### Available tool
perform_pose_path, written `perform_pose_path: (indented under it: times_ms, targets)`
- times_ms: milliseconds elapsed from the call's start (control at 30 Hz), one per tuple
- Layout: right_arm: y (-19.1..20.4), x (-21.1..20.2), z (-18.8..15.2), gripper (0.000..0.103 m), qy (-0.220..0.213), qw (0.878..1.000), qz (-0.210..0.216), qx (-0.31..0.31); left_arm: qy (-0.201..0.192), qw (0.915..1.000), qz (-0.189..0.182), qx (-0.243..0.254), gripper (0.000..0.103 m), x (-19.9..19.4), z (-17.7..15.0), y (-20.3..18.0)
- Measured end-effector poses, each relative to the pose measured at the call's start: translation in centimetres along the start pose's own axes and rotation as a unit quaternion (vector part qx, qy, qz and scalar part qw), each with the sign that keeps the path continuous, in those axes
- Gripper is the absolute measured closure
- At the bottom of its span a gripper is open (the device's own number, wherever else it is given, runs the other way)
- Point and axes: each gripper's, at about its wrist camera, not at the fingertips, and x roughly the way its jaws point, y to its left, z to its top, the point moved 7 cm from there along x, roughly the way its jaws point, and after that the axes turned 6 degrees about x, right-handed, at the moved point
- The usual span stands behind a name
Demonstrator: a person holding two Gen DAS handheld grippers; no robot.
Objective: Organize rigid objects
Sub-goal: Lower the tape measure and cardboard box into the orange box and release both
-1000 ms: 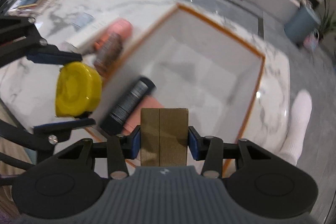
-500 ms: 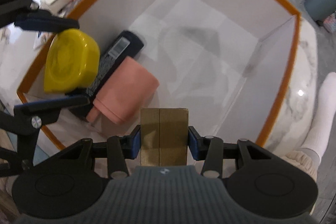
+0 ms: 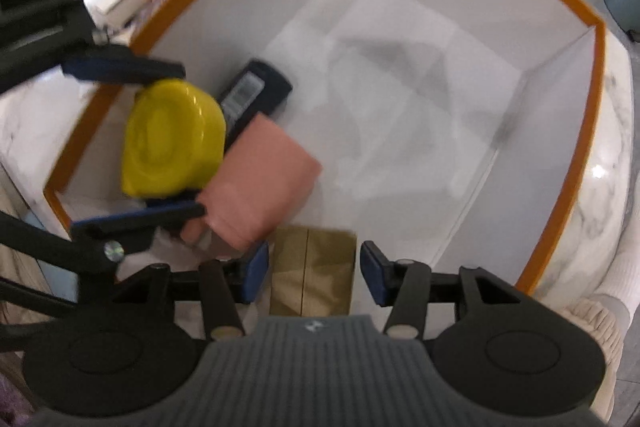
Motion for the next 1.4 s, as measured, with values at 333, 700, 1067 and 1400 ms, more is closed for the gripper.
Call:
perform_pose_path:
  times_ms: [333,700,1067,1400]
  targets:
    - [0.0,-0.4,0.5,0.059,-0.006,1.0,0.023,0.008,0.007,1.0,0.002,0.002,0.035,0.6,0.5,0.2]
    - [-2.9,-0.1,-0.4,0.065,0.042,0.971,0.102,0.21,0.012,0.9998,-0.01,0.01,0.035,0.4,0.2,-0.5]
    - [-3.9,-5.0,0.5,0.064,-0.104,0.986,-0.02,0.13,0.01,0.999,-0.037,-0.022,0.035,0.5,2.2,-1.8]
    - [-4.9,-5.5,1.8,0.065,-0.168,0.98,-0.021,0.105,0.016,0.9989,-0.038,-0.024,0.035,5.0,5.0,-2.2]
